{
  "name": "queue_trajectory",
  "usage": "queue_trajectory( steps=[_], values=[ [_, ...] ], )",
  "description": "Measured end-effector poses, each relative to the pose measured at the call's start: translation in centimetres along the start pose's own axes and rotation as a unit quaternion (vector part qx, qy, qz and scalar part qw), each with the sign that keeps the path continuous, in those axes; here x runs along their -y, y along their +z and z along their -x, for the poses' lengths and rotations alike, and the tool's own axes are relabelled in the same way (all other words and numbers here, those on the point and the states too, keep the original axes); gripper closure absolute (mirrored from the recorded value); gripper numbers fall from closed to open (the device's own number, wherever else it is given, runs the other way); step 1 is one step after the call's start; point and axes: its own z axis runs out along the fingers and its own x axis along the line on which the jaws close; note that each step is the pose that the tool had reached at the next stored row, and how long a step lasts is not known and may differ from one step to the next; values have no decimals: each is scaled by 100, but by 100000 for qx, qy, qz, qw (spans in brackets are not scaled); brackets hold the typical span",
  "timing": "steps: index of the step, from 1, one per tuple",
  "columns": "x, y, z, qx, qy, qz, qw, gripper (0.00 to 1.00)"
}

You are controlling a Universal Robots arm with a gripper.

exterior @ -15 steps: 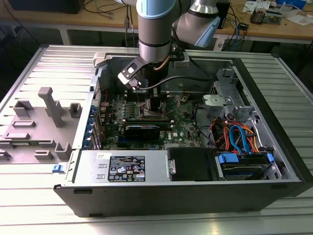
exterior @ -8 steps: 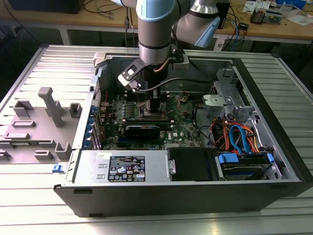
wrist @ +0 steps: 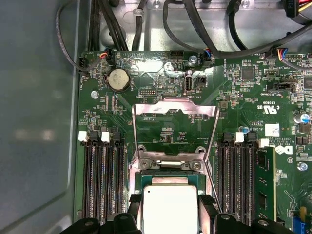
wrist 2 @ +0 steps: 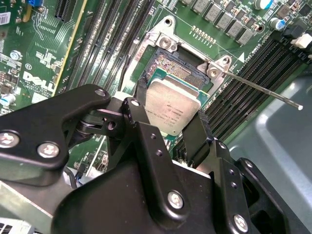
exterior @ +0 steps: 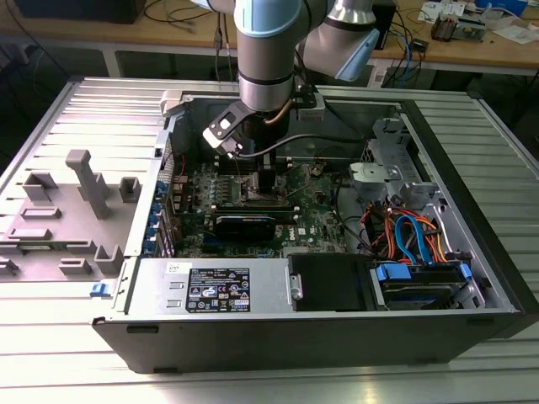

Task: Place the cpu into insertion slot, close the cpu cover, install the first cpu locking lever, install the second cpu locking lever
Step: 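Place the cpu into insertion slot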

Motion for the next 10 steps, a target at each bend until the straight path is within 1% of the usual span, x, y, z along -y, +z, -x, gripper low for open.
queue_trajectory(
  steps=[5,7,10],
  values=[
    [19,27,0,2,-17,-5,100000,46],
    [37,38,0,5,33,-6,100000,46],
    [39,95,1,41,42,-3,100000,46]
  ],
)
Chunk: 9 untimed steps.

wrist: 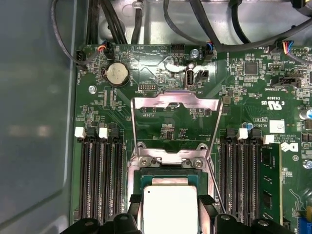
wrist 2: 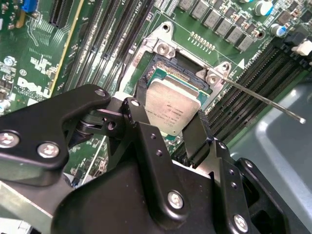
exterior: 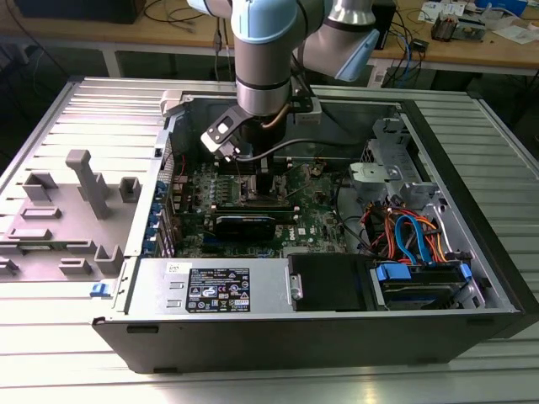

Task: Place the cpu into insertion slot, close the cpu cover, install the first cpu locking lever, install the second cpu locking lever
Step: 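Place the cpu into insertion slot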

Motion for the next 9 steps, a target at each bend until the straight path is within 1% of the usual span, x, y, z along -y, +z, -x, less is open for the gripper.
queue_trajectory(
  steps=[1,2,5,7,9],
  values=[
    [1,17,0,4,39,0,100000,46],
    [2,34,0,21,464,6,99999,46],
    [3,43,2,106,763,4,99997,46],
    [3,50,2,219,905,16,99996,46],
    [3,55,3,410,941,7,99995,46]
  ],
)
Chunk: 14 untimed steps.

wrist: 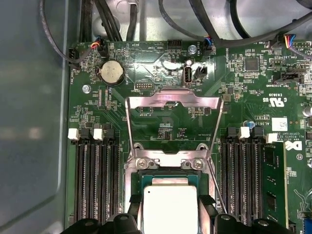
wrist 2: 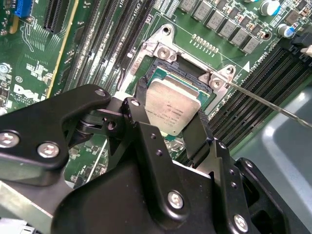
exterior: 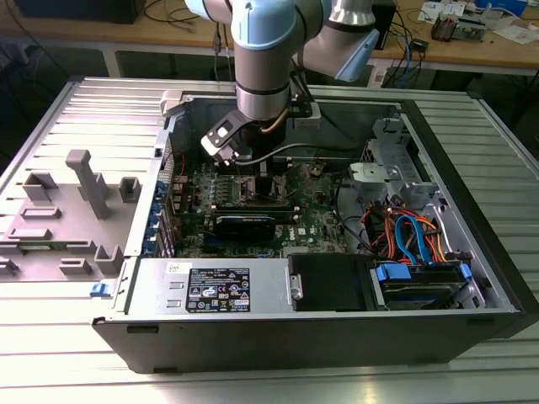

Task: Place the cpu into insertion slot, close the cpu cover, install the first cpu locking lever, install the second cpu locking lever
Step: 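Place the cpu into insertion slot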

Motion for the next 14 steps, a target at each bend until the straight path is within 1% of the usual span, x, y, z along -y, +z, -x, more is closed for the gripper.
queue_trajectory(
  steps=[1,2,9,14],
  values=[
    [0,2,-1,238,-9,0,100000,46],
    [0,2,-1,286,-15,-5,100000,46],
    [1,35,-10,284,-14,-26,100000,46],
    [2,43,-13,242,-2,-41,100000,46]
  ],
)
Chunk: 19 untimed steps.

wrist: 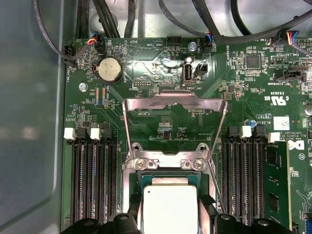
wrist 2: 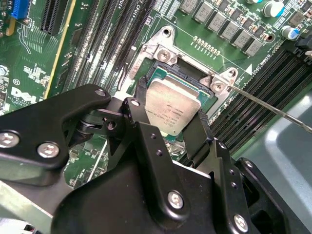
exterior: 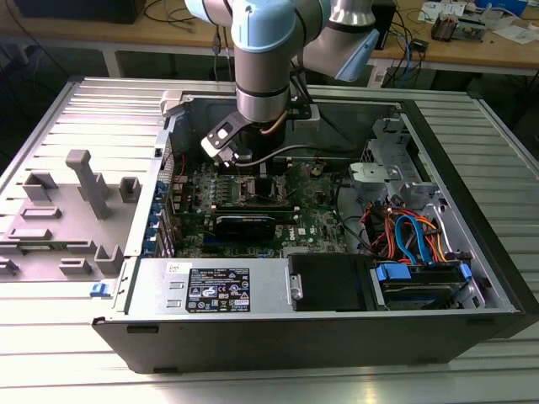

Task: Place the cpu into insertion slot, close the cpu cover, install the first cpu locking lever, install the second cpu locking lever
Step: 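Place the cpu into insertion slot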

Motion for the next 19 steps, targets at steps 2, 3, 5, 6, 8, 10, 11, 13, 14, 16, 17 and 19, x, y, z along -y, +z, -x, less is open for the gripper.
queue_trajectory(
  steps=[2,3,5,6,8,10,11,13,14,16,17,19],
  values=[
    [0,0,0,0,-3,5,100000,46],
    [-1,1,0,-3,-4,7,100000,46],
    [-1,-3,-1,-46,11,19,100000,46],
    [-2,-6,-1,-60,10,29,100000,46],
    [-1,-10,0,-55,17,10,100000,46],
    [-1,-10,0,-40,156,1,100000,46],
    [-1,-8,0,-33,247,1,100000,46],
    [0,9,-1,-20,594,2,99998,46],
    [0,14,0,-2,742,1,99997,46],
    [0,15,0,-5,762,1,99997,46],
    [0,15,0,-10,764,5,99997,46],
    [0,15,0,-12,769,6,99997,46]
  ],
)
